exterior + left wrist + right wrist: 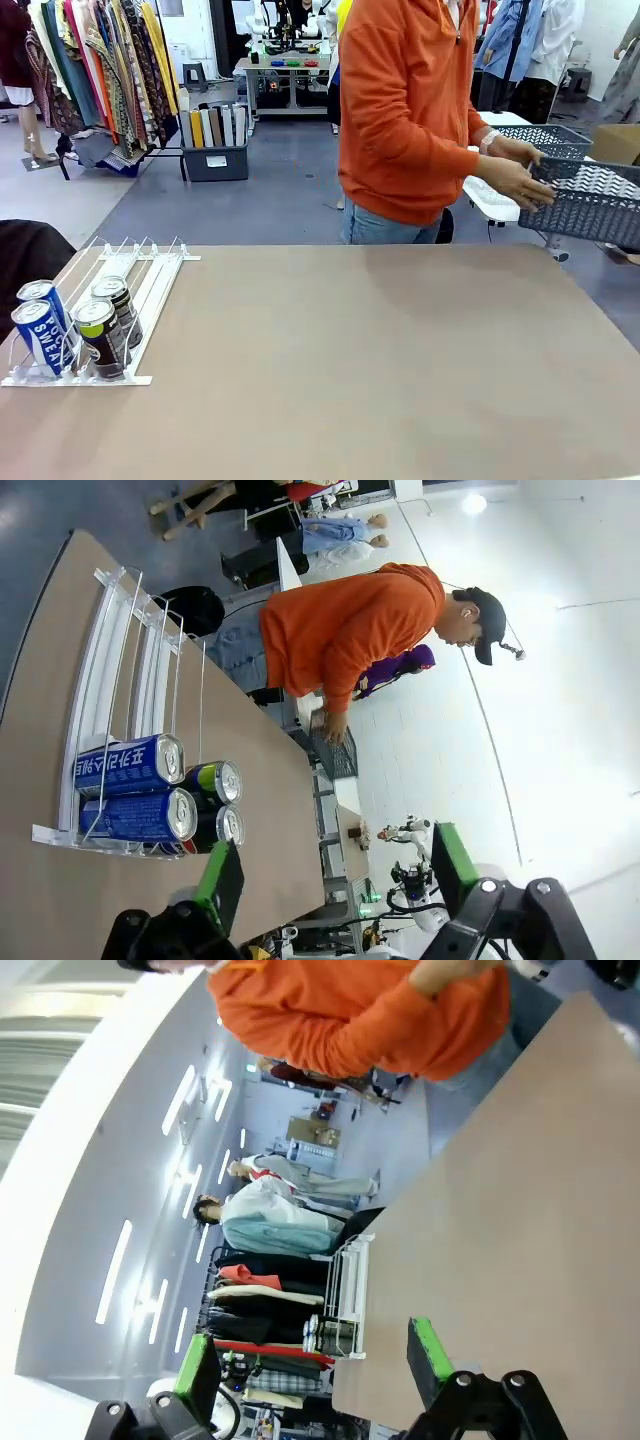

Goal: Retrieve and store the cans from the dispenser.
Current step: Pick up one can from the Automatic Can Dispenser and place it in the middle of the table.

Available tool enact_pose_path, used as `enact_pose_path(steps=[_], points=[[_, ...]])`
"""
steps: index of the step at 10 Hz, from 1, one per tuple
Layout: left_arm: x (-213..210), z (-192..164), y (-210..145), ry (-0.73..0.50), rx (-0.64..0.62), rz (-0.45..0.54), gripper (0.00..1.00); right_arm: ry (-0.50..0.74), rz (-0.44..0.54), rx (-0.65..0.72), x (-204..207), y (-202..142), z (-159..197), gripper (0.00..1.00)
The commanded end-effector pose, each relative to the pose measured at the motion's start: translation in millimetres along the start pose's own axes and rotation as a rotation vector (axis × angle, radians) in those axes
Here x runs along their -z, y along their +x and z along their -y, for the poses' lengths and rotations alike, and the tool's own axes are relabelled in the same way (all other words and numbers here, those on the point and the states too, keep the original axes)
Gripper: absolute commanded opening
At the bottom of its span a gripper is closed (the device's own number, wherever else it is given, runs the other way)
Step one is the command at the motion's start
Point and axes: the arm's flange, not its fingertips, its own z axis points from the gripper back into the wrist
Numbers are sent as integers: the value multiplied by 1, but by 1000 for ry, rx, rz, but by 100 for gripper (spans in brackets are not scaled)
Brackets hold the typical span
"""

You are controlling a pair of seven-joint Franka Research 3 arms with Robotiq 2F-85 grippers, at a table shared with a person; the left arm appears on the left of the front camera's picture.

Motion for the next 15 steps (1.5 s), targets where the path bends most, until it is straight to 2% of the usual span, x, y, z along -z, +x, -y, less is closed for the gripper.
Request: enact_pose_path(steps=[1, 3, 4, 5, 8, 9, 10, 11, 12, 15], points=[[2, 1, 2, -16, 15, 3, 100, 20, 12, -31, 2, 4, -2, 100], [0, 0, 0, 2, 0, 0, 100, 20, 12, -31, 2, 4, -2, 100], [6, 15, -2, 147, 92, -37, 100, 20, 12, -31, 2, 4, -2, 100], [21, 33, -4, 248, 168, -122, 100, 20, 12, -31, 2, 4, -2, 100], [109, 95, -15, 588, 379, -450, 100, 20, 12, -31, 2, 4, -2, 100], [140, 105, -23, 741, 411, -493, 100, 20, 12, -31, 2, 4, -2, 100], [169, 109, -33, 919, 440, -507, 100, 20, 12, -31, 2, 4, -2, 100], [196, 108, -47, 1033, 479, -569, 100, 20, 12, -31, 2, 4, -2, 100], [213, 102, -57, 1110, 493, -576, 100, 20, 12, -31, 2, 4, -2, 100], [251, 65, -82, 1188, 462, -587, 100, 20, 12, -31, 2, 4, -2, 100]])
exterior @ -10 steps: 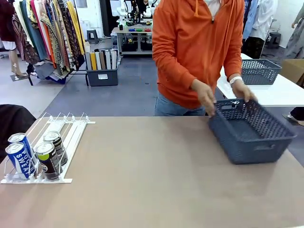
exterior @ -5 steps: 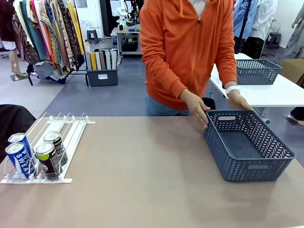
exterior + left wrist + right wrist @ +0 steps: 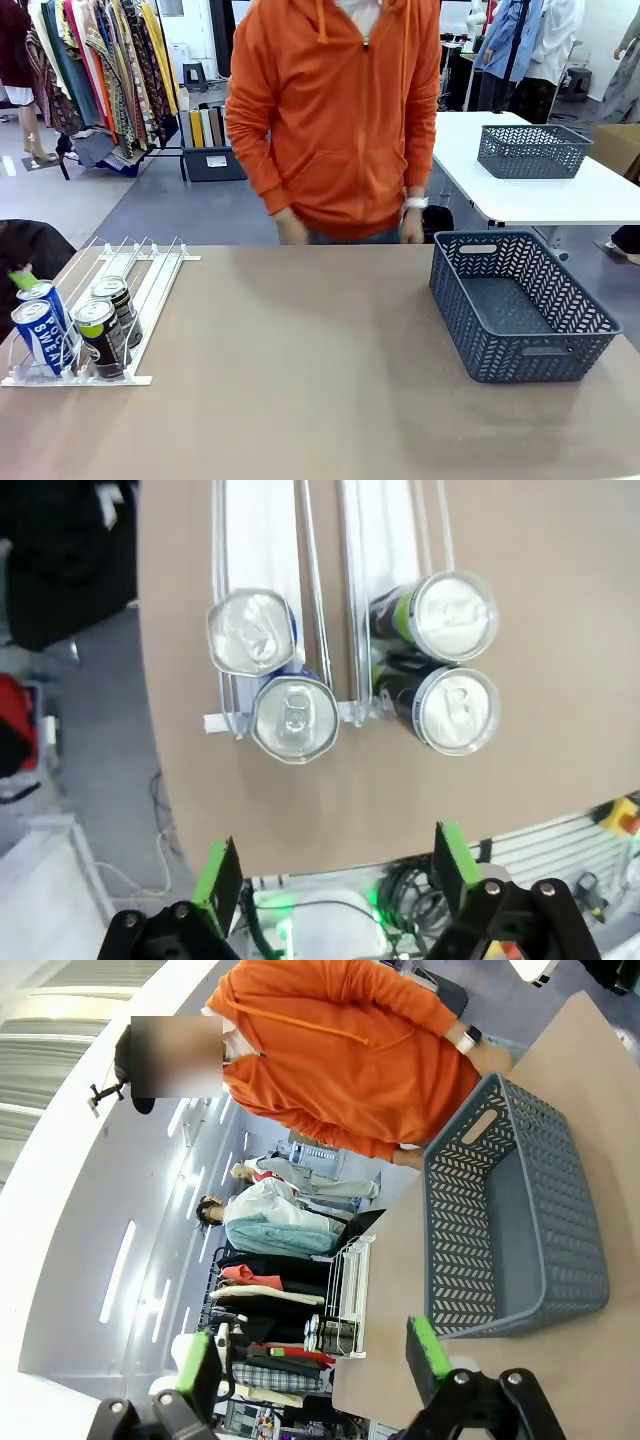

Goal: Retrieve and store the cans from the dispenser.
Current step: Pick up one can from the Automatic Can Dispenser and place it in the middle of the table.

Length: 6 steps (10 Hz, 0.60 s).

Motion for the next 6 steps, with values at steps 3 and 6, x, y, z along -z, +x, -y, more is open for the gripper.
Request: enact_pose_path(steps=[3, 6], points=[[41, -16, 3, -2, -140, -40, 100, 20, 11, -28, 0, 4, -2, 100], [72, -15, 11, -7, -179, -59, 100, 20, 11, -28, 0, 4, -2, 100]])
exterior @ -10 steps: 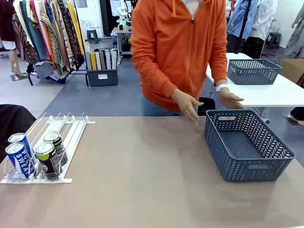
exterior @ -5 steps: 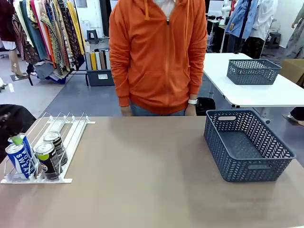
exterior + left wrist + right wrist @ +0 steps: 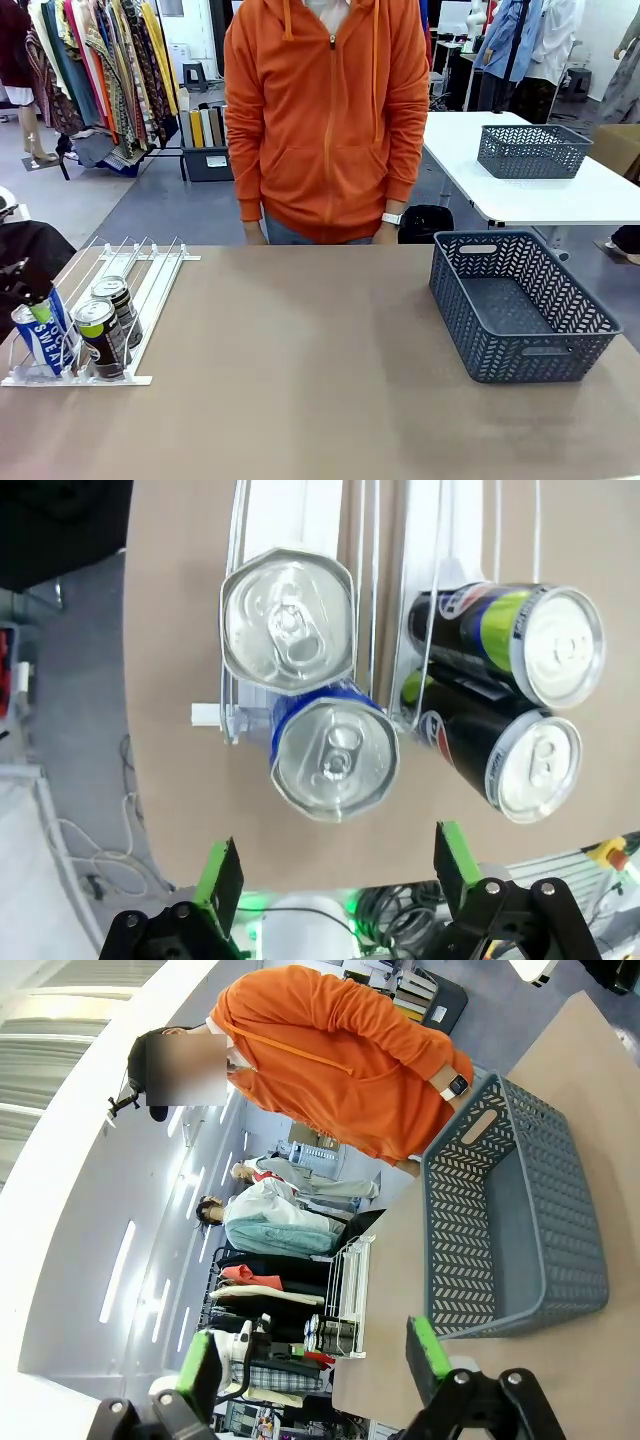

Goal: Retrieve and store the cans from the dispenser.
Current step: Pick up one can from the Automatic Can Dispenser and place it in the middle of the table.

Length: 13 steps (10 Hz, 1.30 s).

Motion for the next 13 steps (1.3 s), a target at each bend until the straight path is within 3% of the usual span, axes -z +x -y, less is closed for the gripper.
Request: enact_pose_path(steps=[1, 6, 7, 8, 9, 13], points=[[19, 6, 5, 8, -32, 24, 100, 20, 11, -28, 0, 4, -2, 100], [31, 6, 13, 36, -35, 34, 100, 20, 11, -28, 0, 4, -2, 100], [30, 8, 14, 33, -28, 46, 91, 20, 11, -28, 0, 4, -2, 100], [29, 7, 12, 29, -34, 46, 33, 20, 11, -28, 0, 4, -2, 100], [28, 8, 12, 21, -28, 60, 0, 20, 11, -28, 0, 4, -2, 100], [27, 10, 13, 30, -24, 52, 0, 20, 11, -28, 0, 4, -2, 100]])
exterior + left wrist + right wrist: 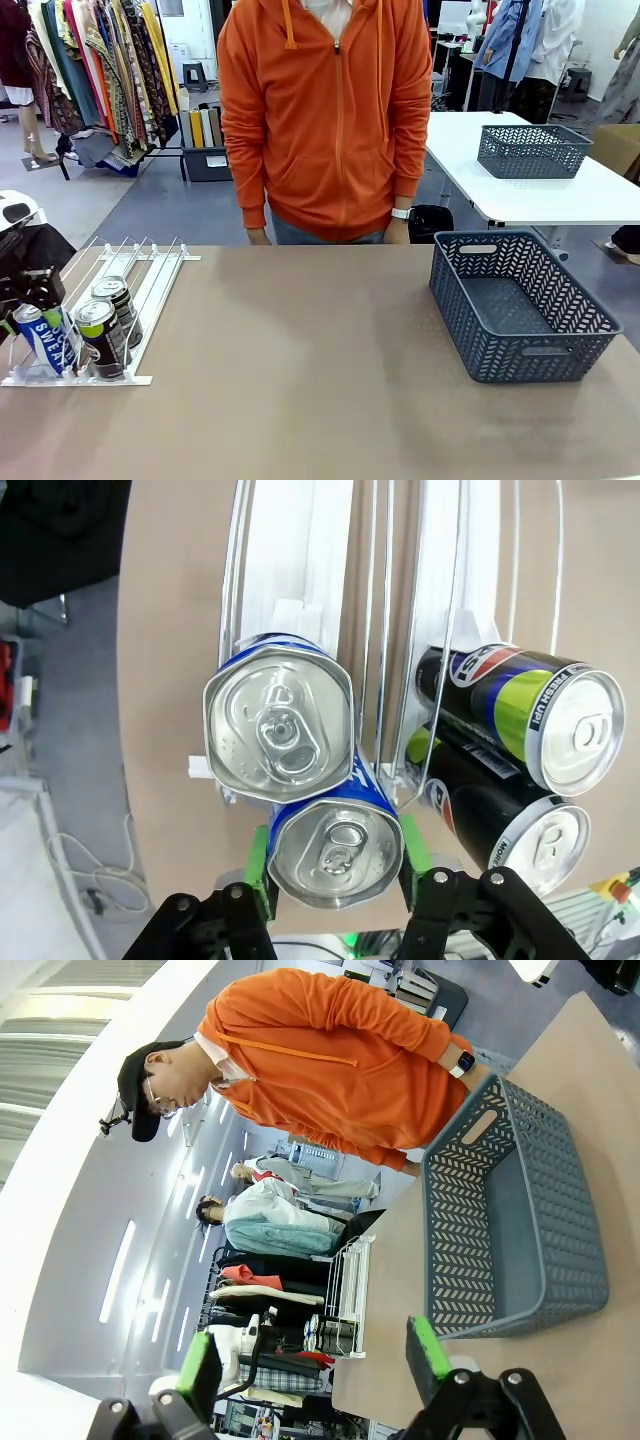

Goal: Retrieve and store the cans from the dispenser.
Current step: Pick up one can from the Automatic Can Dispenser and place it in the middle of the table.

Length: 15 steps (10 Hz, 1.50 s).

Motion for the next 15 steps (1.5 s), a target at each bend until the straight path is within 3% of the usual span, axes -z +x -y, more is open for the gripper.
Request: enact_pose_path(steps=[1, 5, 7, 10, 11, 13, 15], points=[[6, 5, -8, 17, -16, 7, 0, 20, 11, -26, 1, 3, -1, 100], [-6, 6, -11, 31, -2, 12, 0, 20, 11, -26, 1, 3, -1, 100], [-65, 3, -25, 16, 24, 81, 0, 20, 11, -26, 1, 3, -1, 100], [-188, 1, -52, -61, 94, 327, 0, 20, 11, -26, 1, 3, -1, 100], [-212, 2, -59, -80, 109, 392, 0, 20, 11, -26, 1, 3, -1, 100], [-229, -1, -67, -126, 103, 470, 0, 20, 11, -26, 1, 3, -1, 100], [-219, -8, -63, -164, 71, 457, 0, 20, 11, -26, 1, 3, -1, 100]])
